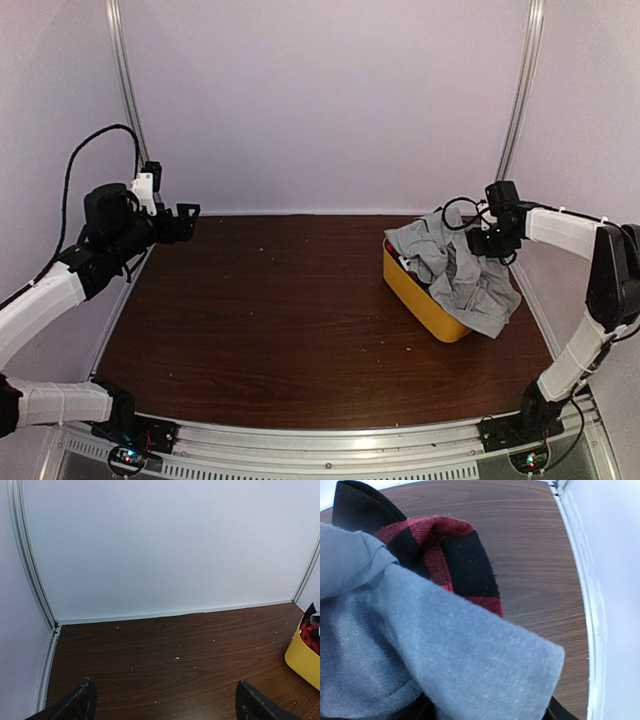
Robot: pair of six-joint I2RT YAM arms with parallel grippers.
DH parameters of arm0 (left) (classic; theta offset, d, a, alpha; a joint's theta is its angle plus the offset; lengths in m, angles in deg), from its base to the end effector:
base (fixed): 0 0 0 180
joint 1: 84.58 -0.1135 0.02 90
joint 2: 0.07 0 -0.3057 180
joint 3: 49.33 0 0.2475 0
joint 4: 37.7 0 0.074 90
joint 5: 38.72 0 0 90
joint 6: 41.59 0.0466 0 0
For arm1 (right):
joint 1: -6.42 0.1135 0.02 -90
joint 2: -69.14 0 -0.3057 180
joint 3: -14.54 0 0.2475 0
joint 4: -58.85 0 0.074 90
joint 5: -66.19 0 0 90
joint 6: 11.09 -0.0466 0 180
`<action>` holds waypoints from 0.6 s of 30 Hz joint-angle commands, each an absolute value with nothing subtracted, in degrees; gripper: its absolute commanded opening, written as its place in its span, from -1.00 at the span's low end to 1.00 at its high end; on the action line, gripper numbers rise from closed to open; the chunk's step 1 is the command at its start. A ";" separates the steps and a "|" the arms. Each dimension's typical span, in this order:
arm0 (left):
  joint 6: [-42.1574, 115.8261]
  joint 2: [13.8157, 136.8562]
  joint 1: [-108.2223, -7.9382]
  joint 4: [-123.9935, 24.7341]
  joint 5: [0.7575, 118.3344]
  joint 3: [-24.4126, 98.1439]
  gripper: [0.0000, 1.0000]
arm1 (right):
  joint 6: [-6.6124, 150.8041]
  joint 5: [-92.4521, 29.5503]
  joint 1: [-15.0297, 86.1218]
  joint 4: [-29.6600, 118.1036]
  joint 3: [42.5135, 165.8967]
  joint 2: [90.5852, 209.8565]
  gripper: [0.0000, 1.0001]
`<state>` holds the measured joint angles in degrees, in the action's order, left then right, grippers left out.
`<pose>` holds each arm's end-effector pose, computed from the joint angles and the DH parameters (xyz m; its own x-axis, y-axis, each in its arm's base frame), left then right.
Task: Fold and stack the long sleeve shirts
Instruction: Move the bin to the corner of the board.
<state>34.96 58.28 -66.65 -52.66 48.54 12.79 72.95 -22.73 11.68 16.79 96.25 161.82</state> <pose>0.2146 -0.0671 0.3666 -0.2407 -0.1663 -0.9562 0.2127 0.9522 -0.2192 0.3484 0.0312 0.2754 -0.7996 0.0306 -0.5997 0.0027 0.9989 0.0475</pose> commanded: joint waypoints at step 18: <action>35.21 58.92 -67.18 -51.47 48.34 14.35 0.95 | 77.12 -2.11 -5.19 13.33 115.93 176.11 0.17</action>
